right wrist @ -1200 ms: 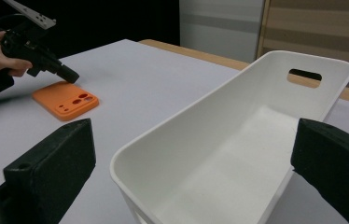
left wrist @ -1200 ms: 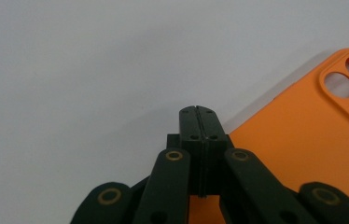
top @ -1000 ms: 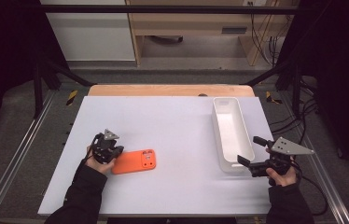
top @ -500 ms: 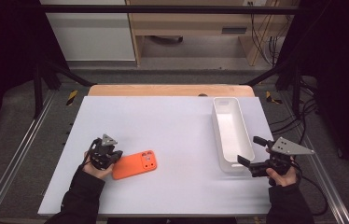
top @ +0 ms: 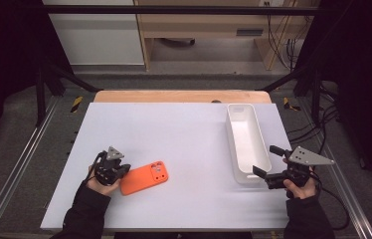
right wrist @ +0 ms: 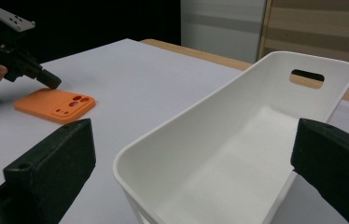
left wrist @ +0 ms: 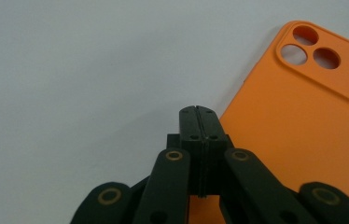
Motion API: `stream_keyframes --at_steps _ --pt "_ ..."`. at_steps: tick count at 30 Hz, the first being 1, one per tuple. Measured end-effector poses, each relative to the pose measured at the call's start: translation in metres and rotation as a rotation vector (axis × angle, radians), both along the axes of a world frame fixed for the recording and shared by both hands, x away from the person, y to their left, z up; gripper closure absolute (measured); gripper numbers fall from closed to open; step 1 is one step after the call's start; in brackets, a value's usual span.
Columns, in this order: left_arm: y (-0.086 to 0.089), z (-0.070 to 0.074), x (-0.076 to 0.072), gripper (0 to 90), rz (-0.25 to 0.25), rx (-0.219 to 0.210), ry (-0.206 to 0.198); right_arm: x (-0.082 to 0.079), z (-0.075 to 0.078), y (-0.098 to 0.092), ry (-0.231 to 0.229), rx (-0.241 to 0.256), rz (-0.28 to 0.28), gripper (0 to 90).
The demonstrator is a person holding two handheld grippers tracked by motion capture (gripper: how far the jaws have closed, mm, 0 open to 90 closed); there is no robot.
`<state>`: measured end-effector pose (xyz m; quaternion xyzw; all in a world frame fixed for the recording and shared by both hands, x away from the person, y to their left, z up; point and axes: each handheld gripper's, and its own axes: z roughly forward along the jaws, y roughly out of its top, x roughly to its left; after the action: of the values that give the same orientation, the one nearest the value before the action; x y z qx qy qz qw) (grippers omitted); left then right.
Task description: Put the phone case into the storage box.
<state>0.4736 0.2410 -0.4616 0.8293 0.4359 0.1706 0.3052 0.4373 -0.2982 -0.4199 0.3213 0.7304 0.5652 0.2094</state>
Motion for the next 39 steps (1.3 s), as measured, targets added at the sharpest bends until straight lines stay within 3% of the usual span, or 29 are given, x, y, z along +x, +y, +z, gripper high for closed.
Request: stream_keyframes --at_steps 18,24,34,39 --pt "0.003 -0.002 -0.007 90.0 -0.012 -0.005 -0.016 -0.001 0.000 0.000 0.002 -0.001 -0.001 0.4" --pt "0.007 0.004 -0.007 89.9 -0.025 -0.041 -0.063 -0.001 0.001 -0.001 -0.002 0.003 -0.004 0.4" --pt "0.015 0.025 -0.008 70.9 -0.083 -0.129 -0.161 -0.001 0.001 -0.001 -0.003 0.000 -0.003 0.4" --pt "0.017 0.032 -0.008 61.4 -0.115 -0.159 -0.174 -0.002 0.001 -0.002 -0.003 0.003 -0.006 0.4"
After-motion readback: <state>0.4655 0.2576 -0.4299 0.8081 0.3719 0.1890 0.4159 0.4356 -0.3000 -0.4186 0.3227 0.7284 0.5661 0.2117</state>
